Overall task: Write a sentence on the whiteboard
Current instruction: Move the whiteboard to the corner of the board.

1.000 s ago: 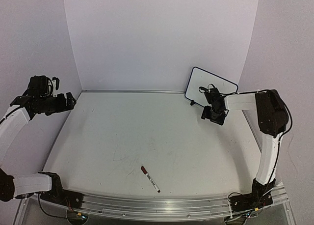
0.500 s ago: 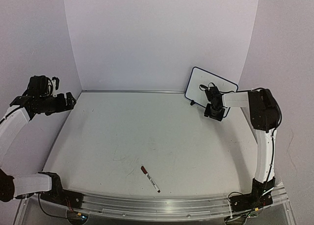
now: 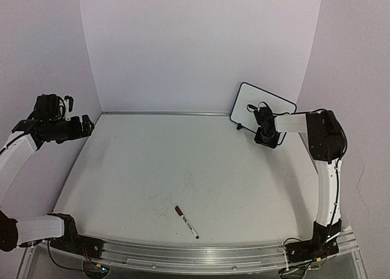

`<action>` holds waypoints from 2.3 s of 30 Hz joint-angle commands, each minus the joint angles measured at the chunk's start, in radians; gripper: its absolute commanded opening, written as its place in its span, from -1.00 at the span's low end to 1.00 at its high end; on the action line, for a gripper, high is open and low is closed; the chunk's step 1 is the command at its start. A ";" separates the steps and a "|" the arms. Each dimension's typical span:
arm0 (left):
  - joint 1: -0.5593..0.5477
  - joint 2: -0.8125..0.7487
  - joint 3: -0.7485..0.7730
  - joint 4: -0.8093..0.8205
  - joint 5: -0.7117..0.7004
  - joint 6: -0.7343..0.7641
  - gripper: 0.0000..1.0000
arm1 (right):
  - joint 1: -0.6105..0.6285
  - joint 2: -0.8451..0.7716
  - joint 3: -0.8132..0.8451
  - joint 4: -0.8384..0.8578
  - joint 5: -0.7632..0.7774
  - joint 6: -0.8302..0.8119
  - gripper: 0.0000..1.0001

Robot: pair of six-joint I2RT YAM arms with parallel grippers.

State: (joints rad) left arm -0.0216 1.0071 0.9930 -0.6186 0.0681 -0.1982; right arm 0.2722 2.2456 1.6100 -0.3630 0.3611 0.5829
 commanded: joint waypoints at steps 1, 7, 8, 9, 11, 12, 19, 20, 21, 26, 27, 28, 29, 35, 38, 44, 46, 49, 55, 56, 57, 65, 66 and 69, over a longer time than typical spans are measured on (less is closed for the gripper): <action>-0.002 -0.024 -0.004 0.031 0.003 0.006 0.99 | -0.012 0.035 0.028 -0.010 0.026 0.033 -0.07; -0.002 -0.025 -0.005 0.029 0.001 0.003 0.99 | -0.016 0.049 0.038 -0.008 0.021 0.045 -0.31; -0.002 -0.024 -0.005 0.029 0.000 0.003 0.99 | -0.017 0.052 0.040 -0.008 0.021 0.045 -0.36; -0.002 -0.024 -0.005 0.028 -0.001 0.003 0.99 | -0.017 0.054 0.042 -0.008 0.023 0.045 -0.42; -0.002 -0.022 -0.004 0.027 -0.003 0.002 0.99 | -0.016 0.058 0.041 -0.008 0.026 0.046 -0.52; -0.002 -0.021 -0.004 0.026 -0.005 0.002 0.99 | -0.017 0.059 0.041 -0.008 0.027 0.045 -0.57; -0.001 -0.011 -0.002 0.023 -0.009 0.001 0.99 | -0.017 0.057 0.027 -0.008 0.031 0.040 -0.96; -0.001 -0.010 -0.002 0.023 -0.009 0.000 0.99 | -0.016 0.054 0.024 -0.008 0.033 0.039 -1.00; -0.001 -0.008 -0.002 0.022 -0.009 0.000 0.99 | -0.016 0.050 0.019 -0.006 0.032 0.037 -1.00; -0.002 -0.002 -0.002 0.020 -0.011 0.000 0.99 | -0.015 0.017 -0.030 0.025 0.017 0.012 -1.00; -0.002 -0.002 -0.002 0.020 -0.011 0.001 0.99 | -0.014 0.005 -0.050 0.041 0.008 0.003 -1.00; -0.002 -0.002 -0.002 0.020 -0.011 0.002 0.99 | -0.012 -0.010 -0.073 0.061 -0.004 -0.010 -1.00; -0.001 -0.002 -0.003 0.022 -0.011 0.002 0.99 | -0.007 -0.024 -0.094 0.080 -0.011 -0.022 -1.00; -0.002 0.002 -0.009 0.027 -0.013 0.007 0.99 | 0.034 -0.098 -0.215 0.174 -0.039 -0.106 -1.00; -0.001 0.005 -0.008 0.023 -0.021 0.008 0.99 | 0.053 -0.121 -0.265 0.198 -0.063 -0.135 -1.00; -0.002 0.011 -0.010 0.024 -0.030 0.008 0.99 | 0.115 -0.184 -0.374 0.252 -0.112 -0.171 -1.00; -0.001 0.015 -0.010 0.023 -0.033 0.008 0.99 | 0.139 -0.206 -0.403 0.268 -0.127 -0.190 -1.00; -0.002 0.020 -0.011 0.022 -0.038 0.008 0.99 | 0.177 -0.233 -0.433 0.288 -0.151 -0.209 -1.00; -0.002 0.024 -0.014 0.022 -0.050 0.011 0.99 | 0.265 -0.262 -0.443 0.295 -0.175 -0.246 -1.00; -0.002 0.024 -0.014 0.022 -0.053 0.011 0.99 | 0.280 -0.262 -0.441 0.295 -0.180 -0.250 -1.00; -0.002 0.025 -0.014 0.022 -0.054 0.011 0.99 | 0.294 -0.261 -0.439 0.295 -0.185 -0.252 -1.00; -0.001 0.034 -0.014 0.021 -0.059 0.014 0.99 | 0.428 -0.244 -0.408 0.284 -0.195 -0.283 -1.00; -0.001 0.035 -0.014 0.021 -0.059 0.014 0.99 | 0.442 -0.240 -0.402 0.281 -0.195 -0.286 -1.00; -0.001 0.038 -0.013 0.021 -0.059 0.014 0.99 | 0.484 -0.232 -0.391 0.273 -0.197 -0.296 -1.00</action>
State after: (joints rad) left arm -0.0216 1.0397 0.9848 -0.6186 0.0231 -0.1982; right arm 0.6878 2.0251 1.1797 -0.0749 0.2367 0.3329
